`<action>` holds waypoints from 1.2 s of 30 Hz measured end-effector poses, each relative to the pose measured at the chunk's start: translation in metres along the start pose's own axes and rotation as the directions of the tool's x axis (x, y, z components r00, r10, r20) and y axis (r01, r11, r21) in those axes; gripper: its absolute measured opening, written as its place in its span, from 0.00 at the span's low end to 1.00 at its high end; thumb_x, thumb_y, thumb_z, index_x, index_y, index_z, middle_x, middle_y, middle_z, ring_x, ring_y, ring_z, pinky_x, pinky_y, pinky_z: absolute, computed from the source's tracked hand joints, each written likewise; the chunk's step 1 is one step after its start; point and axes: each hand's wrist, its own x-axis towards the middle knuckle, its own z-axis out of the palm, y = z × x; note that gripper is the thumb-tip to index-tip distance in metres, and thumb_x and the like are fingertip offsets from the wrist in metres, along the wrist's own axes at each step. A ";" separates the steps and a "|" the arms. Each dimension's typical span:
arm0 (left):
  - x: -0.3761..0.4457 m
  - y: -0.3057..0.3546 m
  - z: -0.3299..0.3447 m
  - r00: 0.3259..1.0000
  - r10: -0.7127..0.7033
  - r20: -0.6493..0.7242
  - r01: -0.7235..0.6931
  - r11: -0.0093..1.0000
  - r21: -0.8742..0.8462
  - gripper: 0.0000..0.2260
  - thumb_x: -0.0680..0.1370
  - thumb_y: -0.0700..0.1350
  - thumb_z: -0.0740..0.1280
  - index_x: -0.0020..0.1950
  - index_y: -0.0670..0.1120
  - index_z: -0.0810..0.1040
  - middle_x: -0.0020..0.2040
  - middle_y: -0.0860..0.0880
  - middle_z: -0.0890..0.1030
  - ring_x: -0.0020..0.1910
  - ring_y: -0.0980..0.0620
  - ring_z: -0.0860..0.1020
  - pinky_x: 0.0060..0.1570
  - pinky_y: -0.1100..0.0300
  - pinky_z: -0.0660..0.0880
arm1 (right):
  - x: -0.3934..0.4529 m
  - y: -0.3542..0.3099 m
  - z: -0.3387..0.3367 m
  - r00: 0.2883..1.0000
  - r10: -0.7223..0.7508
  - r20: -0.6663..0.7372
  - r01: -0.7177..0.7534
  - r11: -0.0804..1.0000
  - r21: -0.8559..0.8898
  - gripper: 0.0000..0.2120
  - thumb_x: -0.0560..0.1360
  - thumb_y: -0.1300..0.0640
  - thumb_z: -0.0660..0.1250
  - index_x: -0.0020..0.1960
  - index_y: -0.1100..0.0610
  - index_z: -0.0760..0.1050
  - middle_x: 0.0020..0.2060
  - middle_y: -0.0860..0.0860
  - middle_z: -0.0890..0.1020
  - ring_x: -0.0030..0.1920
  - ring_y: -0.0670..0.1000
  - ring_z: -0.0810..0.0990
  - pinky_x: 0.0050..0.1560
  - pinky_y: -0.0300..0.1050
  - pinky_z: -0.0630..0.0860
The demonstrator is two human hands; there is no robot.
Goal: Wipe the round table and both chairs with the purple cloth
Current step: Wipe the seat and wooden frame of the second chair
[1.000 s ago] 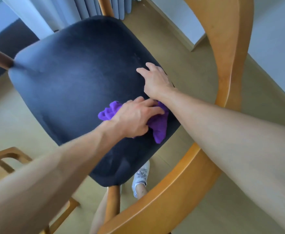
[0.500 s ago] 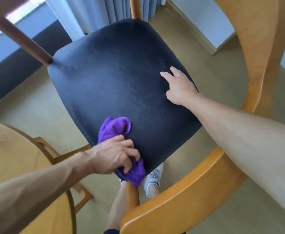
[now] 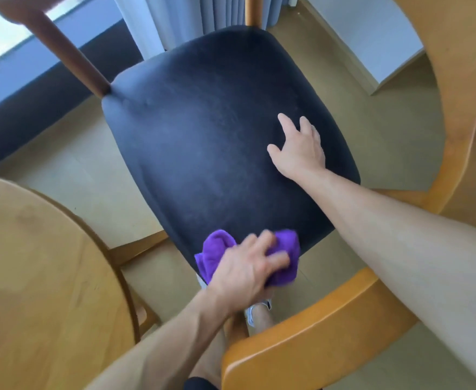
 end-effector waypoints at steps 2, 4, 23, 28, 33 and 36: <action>-0.019 -0.008 0.006 0.989 0.119 0.086 -0.120 0.993 0.018 0.10 0.73 0.50 0.60 0.53 0.55 0.75 0.58 0.49 0.73 0.49 0.47 0.73 0.38 0.51 0.73 | -0.005 0.004 0.002 0.998 -0.032 0.046 0.036 0.995 -0.092 0.35 0.76 0.42 0.65 0.78 0.40 0.52 0.80 0.54 0.48 0.79 0.58 0.46 0.73 0.64 0.61; -0.030 -0.030 -0.001 0.997 0.074 0.034 -0.075 0.997 0.018 0.11 0.71 0.51 0.60 0.52 0.55 0.73 0.58 0.49 0.73 0.49 0.46 0.73 0.39 0.50 0.74 | -0.009 0.008 0.006 0.997 -0.061 0.054 0.068 0.986 -0.152 0.39 0.74 0.39 0.67 0.78 0.40 0.50 0.80 0.54 0.45 0.79 0.58 0.44 0.74 0.63 0.59; 0.029 -0.014 -0.033 0.909 -0.400 -0.115 0.399 0.916 -0.039 0.10 0.67 0.44 0.68 0.48 0.52 0.75 0.56 0.48 0.74 0.43 0.43 0.75 0.31 0.54 0.65 | -0.005 0.004 0.004 0.998 -0.056 0.035 0.063 0.973 -0.220 0.42 0.72 0.38 0.70 0.77 0.39 0.50 0.79 0.53 0.47 0.79 0.57 0.46 0.70 0.62 0.66; 0.031 -0.060 -0.049 0.973 -0.196 -0.119 0.212 0.968 0.136 0.06 0.70 0.48 0.69 0.46 0.54 0.76 0.52 0.50 0.73 0.44 0.45 0.75 0.31 0.55 0.62 | -0.008 0.006 0.005 0.998 -0.070 -0.002 0.068 0.970 -0.234 0.42 0.71 0.36 0.70 0.77 0.37 0.50 0.79 0.51 0.48 0.79 0.56 0.47 0.67 0.59 0.69; 0.061 -0.177 -0.141 0.830 -0.378 -0.410 0.497 0.834 0.239 0.11 0.75 0.46 0.63 0.57 0.53 0.74 0.59 0.47 0.70 0.54 0.42 0.74 0.35 0.51 0.68 | -0.009 0.003 0.004 0.998 -0.051 -0.021 0.044 0.964 -0.261 0.41 0.70 0.36 0.70 0.75 0.36 0.51 0.78 0.50 0.50 0.78 0.55 0.50 0.62 0.60 0.74; 0.077 -0.242 -0.188 0.640 -0.590 -0.492 0.733 0.662 0.160 0.12 0.77 0.45 0.63 0.60 0.51 0.76 0.62 0.43 0.69 0.59 0.39 0.72 0.47 0.45 0.71 | -0.005 -0.001 0.003 1.000 -0.024 -0.007 0.022 0.971 -0.238 0.41 0.69 0.38 0.72 0.74 0.37 0.53 0.77 0.50 0.50 0.77 0.56 0.50 0.64 0.61 0.72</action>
